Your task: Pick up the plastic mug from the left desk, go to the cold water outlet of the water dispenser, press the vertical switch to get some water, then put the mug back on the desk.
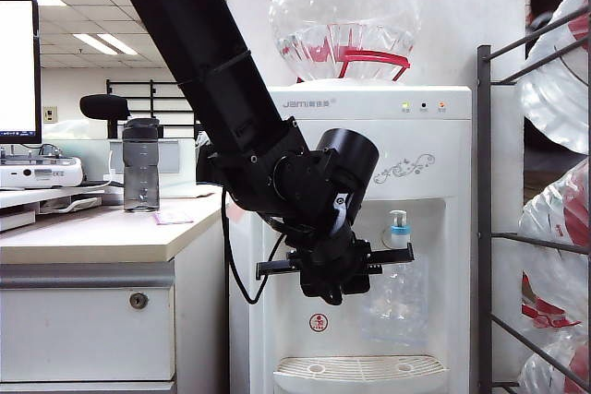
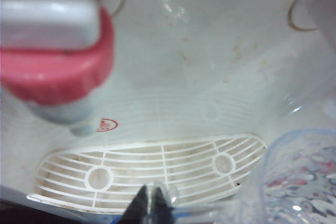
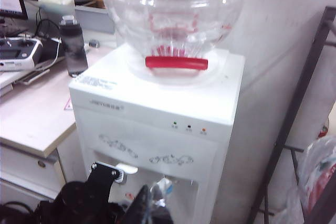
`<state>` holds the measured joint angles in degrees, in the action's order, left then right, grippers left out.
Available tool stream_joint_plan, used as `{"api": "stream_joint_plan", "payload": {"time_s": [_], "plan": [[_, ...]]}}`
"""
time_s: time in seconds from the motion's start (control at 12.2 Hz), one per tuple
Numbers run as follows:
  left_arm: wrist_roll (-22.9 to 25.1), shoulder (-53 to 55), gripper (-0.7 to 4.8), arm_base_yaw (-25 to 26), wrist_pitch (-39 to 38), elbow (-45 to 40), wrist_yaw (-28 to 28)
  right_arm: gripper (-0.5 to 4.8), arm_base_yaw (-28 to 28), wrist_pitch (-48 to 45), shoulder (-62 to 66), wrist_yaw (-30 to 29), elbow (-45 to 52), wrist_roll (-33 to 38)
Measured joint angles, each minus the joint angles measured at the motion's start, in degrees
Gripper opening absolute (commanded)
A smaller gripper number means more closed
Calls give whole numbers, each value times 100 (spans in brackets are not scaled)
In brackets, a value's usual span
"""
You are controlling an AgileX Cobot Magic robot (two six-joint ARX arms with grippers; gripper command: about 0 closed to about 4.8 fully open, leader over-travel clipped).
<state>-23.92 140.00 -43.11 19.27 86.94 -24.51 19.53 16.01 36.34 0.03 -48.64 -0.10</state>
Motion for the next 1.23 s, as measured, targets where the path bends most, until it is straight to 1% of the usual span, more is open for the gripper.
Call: {"api": "stream_joint_plan", "payload": {"time_s": [0.33,0.41,0.49,0.57,0.98,1.23], "plan": [[50,0,-7,-4,-7,7,0,-5,0,-26,0,-2,0,0],[118,0,-6,-24,-7,7,-17,-5,0,-26,0,-2,0,0],[341,0,-7,-127,-20,7,-81,-5,0,-26,0,-2,0,0],[409,0,-7,-162,-116,55,-79,-5,0,-26,0,-2,0,0],[407,81,-7,-114,-555,330,-105,-5,0,-76,-2,-4,0,0],[306,81,-7,-103,-553,330,-105,-5,0,-203,-2,-2,0,4]]}}
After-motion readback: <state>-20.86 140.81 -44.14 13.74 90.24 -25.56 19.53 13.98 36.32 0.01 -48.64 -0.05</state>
